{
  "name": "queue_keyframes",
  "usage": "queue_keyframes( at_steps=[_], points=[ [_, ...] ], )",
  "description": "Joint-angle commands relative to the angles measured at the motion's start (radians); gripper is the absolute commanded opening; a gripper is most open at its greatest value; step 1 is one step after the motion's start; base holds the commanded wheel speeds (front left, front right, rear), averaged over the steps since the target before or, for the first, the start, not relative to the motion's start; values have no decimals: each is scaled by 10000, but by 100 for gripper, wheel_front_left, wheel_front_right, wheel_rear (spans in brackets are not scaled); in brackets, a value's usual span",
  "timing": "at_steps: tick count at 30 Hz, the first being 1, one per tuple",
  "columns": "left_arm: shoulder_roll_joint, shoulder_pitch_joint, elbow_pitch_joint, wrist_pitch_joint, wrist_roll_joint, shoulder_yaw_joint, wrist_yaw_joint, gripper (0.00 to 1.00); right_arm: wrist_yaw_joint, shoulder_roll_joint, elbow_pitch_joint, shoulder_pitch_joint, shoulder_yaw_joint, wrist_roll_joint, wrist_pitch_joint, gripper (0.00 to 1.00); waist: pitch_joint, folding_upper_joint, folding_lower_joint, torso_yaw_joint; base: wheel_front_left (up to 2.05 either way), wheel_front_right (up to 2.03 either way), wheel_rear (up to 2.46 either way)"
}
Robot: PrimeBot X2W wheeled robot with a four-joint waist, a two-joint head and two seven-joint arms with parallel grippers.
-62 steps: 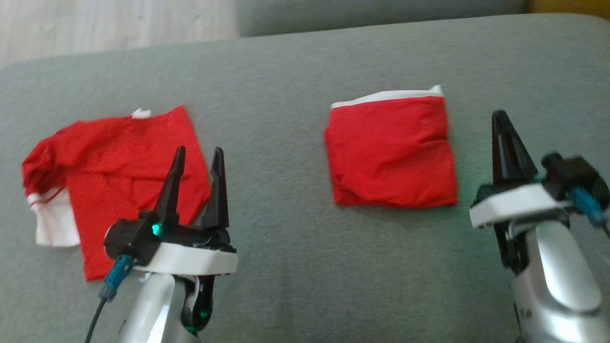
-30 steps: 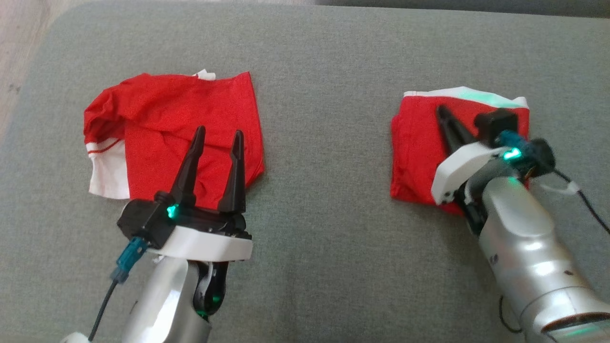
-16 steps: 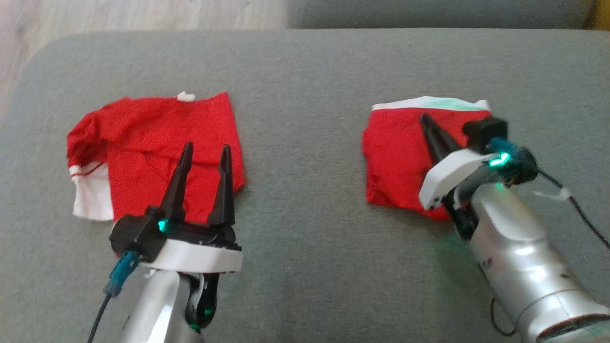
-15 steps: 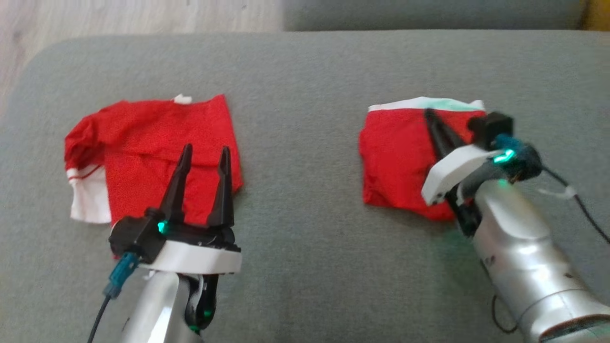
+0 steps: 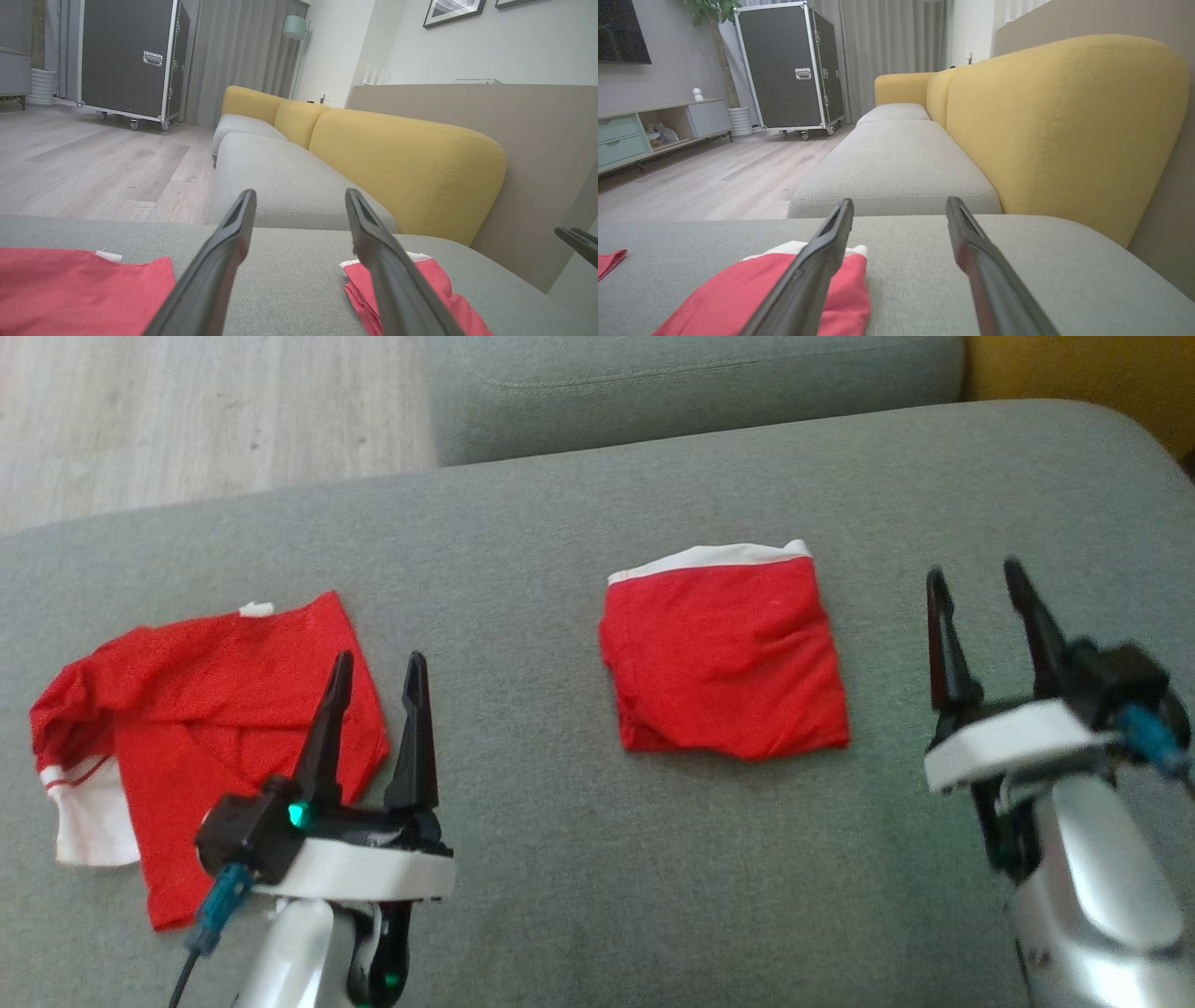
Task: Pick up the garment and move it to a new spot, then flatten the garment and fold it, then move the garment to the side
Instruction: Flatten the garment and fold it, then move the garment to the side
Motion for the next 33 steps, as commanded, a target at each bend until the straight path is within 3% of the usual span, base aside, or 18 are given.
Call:
queue_keyframes(
  at_steps=[1, 8, 16, 23, 33],
  points=[
    [75, -70, -335, -51, 11, 381, 32, 100, -7, 212, -611, 236, 65, -114, -107, 100, -63, -1, 1, -139, 0, 0, 0],
    [75, 235, -214, -51, -96, 342, 140, 100, -7, 706, -1558, 1607, -233, -445, -108, 100, -99, -1, 1, -218, 0, 0, 0],
    [75, 85, -185, -51, -34, 272, 107, 100, -7, 814, -1729, 1587, -296, -620, -92, 100, 122, -1, 1, 58, 0, 0, 0],
    [75, -348, -192, -51, 159, 89, 49, 100, -7, 822, -884, 627, -555, -680, 738, 100, 752, -1, 1, 624, 0, 0, 0],
    [75, -820, -58, -51, 58, -308, -8, 100, -7, 826, 1951, -1192, -1354, 320, 2423, 100, 1477, -1, 1, 1493, 0, 0, 0]
  ],
)
